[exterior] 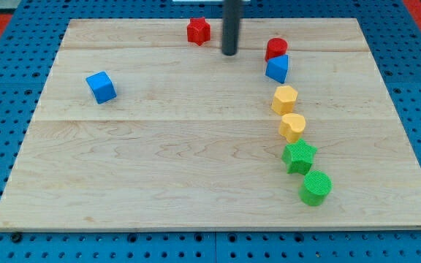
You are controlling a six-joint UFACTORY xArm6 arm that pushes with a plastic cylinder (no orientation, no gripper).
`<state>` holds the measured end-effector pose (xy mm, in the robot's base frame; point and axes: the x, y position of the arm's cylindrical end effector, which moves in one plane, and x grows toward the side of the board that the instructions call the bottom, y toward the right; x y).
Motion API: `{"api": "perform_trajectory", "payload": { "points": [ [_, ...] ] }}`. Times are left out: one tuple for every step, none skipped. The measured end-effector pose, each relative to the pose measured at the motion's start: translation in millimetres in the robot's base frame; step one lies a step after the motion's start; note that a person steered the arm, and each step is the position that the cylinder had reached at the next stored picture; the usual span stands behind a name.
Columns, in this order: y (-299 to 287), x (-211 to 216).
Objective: Push the red star above the red circle
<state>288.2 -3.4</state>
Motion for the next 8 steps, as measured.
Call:
{"api": "perform_trajectory", "payload": {
  "points": [
    [-75.0,-12.4],
    [-79.2,-62.5],
    [-50.0,-70.3],
    [18.4,-48.2],
    [53.6,-22.5],
    [90.1,-23.4],
    [73.6,-38.4],
    [73.6,-39.6]
  ]
}}
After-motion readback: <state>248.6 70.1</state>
